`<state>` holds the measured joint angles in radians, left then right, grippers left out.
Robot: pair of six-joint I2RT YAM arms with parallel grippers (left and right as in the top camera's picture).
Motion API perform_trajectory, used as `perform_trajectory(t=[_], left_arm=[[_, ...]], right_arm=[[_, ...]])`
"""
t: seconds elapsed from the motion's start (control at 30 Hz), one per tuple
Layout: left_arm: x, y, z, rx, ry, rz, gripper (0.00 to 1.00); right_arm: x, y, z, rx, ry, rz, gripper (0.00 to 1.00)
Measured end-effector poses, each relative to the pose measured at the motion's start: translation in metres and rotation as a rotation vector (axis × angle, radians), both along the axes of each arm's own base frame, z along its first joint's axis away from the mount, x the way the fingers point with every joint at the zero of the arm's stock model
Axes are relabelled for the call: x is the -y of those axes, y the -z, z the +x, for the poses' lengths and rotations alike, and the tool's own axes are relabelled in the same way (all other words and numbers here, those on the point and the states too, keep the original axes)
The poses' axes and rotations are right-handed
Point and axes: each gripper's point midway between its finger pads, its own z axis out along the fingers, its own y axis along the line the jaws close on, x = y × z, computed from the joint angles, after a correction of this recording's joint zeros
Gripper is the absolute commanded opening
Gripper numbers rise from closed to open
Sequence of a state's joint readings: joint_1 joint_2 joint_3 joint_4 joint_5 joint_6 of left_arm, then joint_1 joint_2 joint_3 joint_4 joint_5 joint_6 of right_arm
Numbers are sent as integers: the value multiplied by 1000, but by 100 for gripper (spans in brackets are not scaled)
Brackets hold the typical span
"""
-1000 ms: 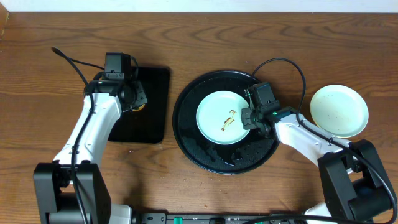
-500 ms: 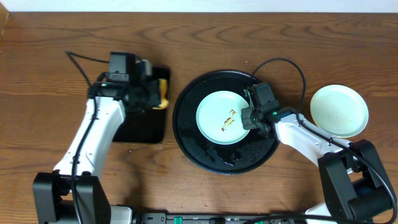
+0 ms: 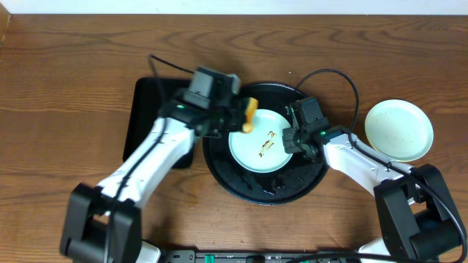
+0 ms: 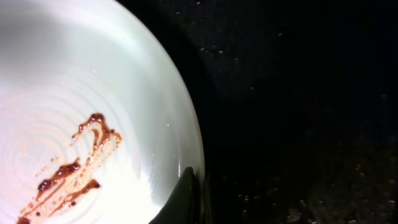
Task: Clean dirty plates on tray and stack at the side
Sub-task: 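Bring the sponge over the held light-blue plate with left gripper, then scrub the light-blue plate with the sponge while right gripper holds it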
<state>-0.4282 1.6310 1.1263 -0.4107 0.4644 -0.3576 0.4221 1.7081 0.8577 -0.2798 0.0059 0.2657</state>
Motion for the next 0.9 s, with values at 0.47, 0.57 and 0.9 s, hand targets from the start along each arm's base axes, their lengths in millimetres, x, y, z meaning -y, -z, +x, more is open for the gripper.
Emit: perform_trajectory(t=[0.47, 0.57, 0.9], left_arm=[[56, 74, -31, -180, 59, 35, 7], [64, 83, -31, -192, 61, 21, 7], [63, 105, -36, -227, 54, 76, 7]], right_arm=[[-4, 0, -2, -5, -13, 8, 1], [-4, 0, -2, -6, -14, 9, 1], [-4, 0, -3, -6, -14, 9, 1]])
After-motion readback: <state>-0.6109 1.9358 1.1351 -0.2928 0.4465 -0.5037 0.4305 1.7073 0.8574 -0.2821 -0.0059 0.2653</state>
